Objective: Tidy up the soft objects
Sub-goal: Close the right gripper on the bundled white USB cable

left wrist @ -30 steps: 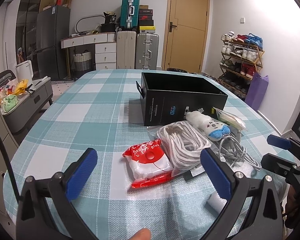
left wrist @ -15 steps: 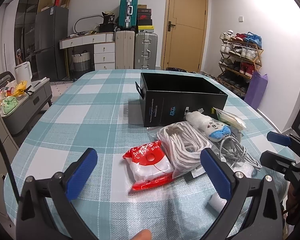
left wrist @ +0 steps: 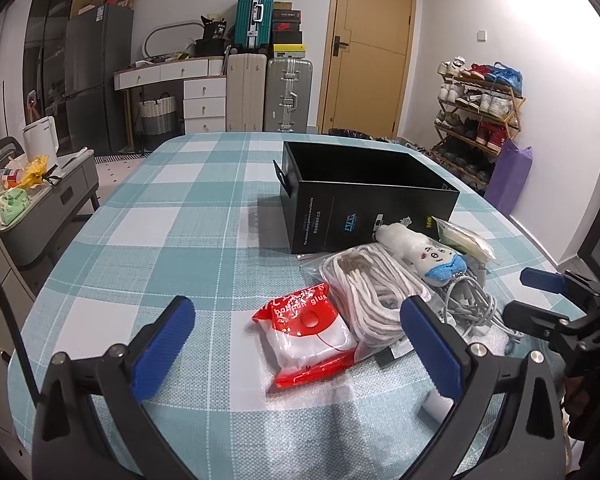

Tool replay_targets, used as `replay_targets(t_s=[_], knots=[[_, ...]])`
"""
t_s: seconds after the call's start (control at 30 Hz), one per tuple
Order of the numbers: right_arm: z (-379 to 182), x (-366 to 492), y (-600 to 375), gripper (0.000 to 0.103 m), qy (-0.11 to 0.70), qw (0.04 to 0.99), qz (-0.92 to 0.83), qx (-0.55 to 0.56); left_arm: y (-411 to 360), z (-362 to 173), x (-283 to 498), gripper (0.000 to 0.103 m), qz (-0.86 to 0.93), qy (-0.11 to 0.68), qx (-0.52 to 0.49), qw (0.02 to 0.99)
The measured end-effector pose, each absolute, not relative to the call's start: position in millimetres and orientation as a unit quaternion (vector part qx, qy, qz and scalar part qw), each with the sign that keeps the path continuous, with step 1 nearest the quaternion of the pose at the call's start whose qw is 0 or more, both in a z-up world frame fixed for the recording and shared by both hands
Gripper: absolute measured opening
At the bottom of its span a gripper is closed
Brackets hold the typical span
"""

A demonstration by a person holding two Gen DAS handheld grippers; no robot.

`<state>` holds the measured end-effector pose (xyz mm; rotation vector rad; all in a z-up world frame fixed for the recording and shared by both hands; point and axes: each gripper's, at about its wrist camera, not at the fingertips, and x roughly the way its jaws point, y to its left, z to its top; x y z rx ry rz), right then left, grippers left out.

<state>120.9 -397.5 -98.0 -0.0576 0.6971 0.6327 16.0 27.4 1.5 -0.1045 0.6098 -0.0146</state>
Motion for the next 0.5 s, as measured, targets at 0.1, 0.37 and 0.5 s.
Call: replay_targets(t_s=[0.1,0.37,0.5], knots=[[-102,129,-392,0.094,0.352,0.885,0.304,-0.033,24,2,18,0.103,-0.008,0.303,-0.039,0.952],[-111,140,-378,0.074,0.383,0.865,0.320,-0.043,20,0,21,0.103,-0.016,0.313,-0.042,0.949],[-116,147,-375,0.061,0.397,0.853,0.338,-0.029,20,0,22,0.103,-0.016,0.314,-0.041,0.948]])
